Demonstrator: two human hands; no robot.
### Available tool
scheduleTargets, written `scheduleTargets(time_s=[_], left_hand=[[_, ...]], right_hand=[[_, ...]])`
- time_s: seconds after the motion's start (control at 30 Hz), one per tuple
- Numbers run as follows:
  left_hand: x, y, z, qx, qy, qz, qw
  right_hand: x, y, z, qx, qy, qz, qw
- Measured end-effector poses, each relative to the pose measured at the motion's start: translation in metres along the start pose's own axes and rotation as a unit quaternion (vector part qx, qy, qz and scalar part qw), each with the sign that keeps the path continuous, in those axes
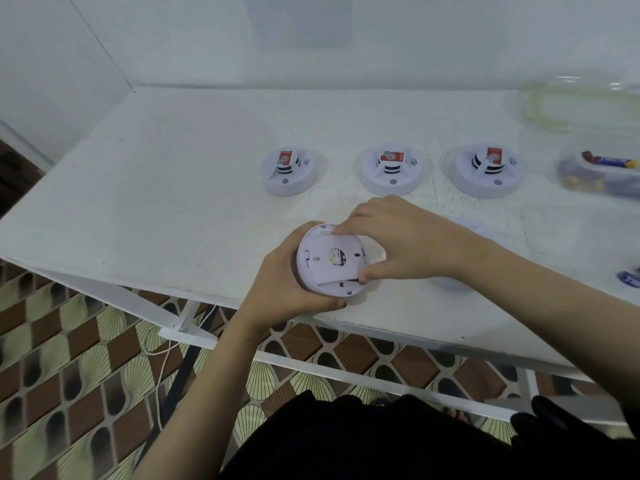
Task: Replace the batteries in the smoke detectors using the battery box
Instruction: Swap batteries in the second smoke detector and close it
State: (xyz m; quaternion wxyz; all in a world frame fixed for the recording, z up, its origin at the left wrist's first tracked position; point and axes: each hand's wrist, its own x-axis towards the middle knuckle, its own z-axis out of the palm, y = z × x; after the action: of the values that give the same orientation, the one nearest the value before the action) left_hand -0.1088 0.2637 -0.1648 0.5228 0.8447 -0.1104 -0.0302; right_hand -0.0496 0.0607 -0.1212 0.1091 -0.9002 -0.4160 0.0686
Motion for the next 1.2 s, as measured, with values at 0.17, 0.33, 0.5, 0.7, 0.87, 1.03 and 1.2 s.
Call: scheduleTargets(time_s=[0.17,0.33,0.5,0.7,0.87,1.03,1.2], left_hand=[[0.0,0.001,0.002,-0.011,0.007,0.001,1.0],[-0.001,0.0,0.002,-0.02,0.012,0.004,1.0],[0.0,-0.004,0.0,-0.02,0.008,0.004,1.0],[0.0,-0.011,-0.004,-0.026,0.05,0.002,0.998],[-0.001,-0.014,-0.014,-0.035,0.147,-0.001,0.989],[0.006,-0.005,-0.019,-0.052,0.215,0.018,0.975],[0.019,0.012,-0.012,-0.04,0.175,0.071,0.981]], right_hand=[[0.002,-0.002,-0.002,-0.009,-0.006,0.003,1.0],[0.002,-0.005,0.001,-0.026,-0.008,0.014,1.0],[0.002,-0.005,0.002,-0.013,0.008,-0.003,1.0],[-0.004,0.007,-0.006,0.002,0.06,0.049,0.997],[-0.014,0.016,-0.001,-0.055,0.053,0.124,0.989],[-0.022,0.013,0.015,-0.084,-0.014,0.114,0.99],[-0.024,-0.002,0.003,0.281,0.13,0.118,0.944]])
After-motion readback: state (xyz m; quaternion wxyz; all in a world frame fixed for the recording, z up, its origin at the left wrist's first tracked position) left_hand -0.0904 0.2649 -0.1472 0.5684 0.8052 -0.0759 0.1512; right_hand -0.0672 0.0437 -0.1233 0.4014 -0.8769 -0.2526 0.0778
